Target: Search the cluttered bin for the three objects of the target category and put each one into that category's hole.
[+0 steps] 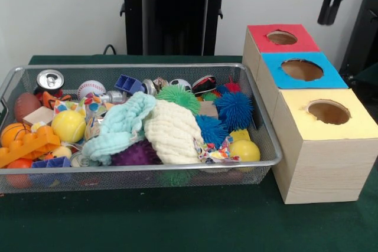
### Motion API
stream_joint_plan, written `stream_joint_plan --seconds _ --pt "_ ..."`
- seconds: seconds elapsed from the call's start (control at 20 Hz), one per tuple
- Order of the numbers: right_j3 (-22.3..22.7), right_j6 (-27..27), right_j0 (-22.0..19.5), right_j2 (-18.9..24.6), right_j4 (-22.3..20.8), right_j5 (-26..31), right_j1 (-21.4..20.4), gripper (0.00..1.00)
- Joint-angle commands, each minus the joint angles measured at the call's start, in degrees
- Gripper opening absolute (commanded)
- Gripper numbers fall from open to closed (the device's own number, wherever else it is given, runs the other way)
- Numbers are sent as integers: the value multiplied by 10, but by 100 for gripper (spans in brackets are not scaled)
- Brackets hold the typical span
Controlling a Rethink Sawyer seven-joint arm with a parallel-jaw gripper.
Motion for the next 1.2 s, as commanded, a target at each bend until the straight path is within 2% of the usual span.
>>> stream_joint_plan --seconds 0.05,0.15,0.25,0.4,0.45,0.5,0.6,0.65,0.8,0.85,0.9,0.95,1.05,1.1,1.2 --pt "113 75 6 -111 -59 29 -145 0" --pt "169 59 -16 -92 -68 -71 -168 0" --pt "215 48 -36 -67 -70 -119 -185 0" --pt "254 82 -28 -67 -91 -189 -183 0" --pt "253 93 -14 -76 -106 -209 -178 0" --pt "253 103 1 -88 -114 -221 -174 0" --pt "267 82 -14 -63 -100 -206 -185 0" --pt "268 83 -9 -66 -100 -210 -187 0" --pt "265 84 12 -90 -107 -213 -193 0" --pt "256 87 34 -113 -116 -216 -195 0" --pt "259 88 41 -125 -123 -240 -199 0" --pt "276 82 18 -105 -114 -240 -216 0" --pt "291 72 2 -88 -113 -243 -240 0" --pt "295 76 7 -94 -119 -257 -247 0" --pt "333 69 -47 -39 -111 -272 -281 0"
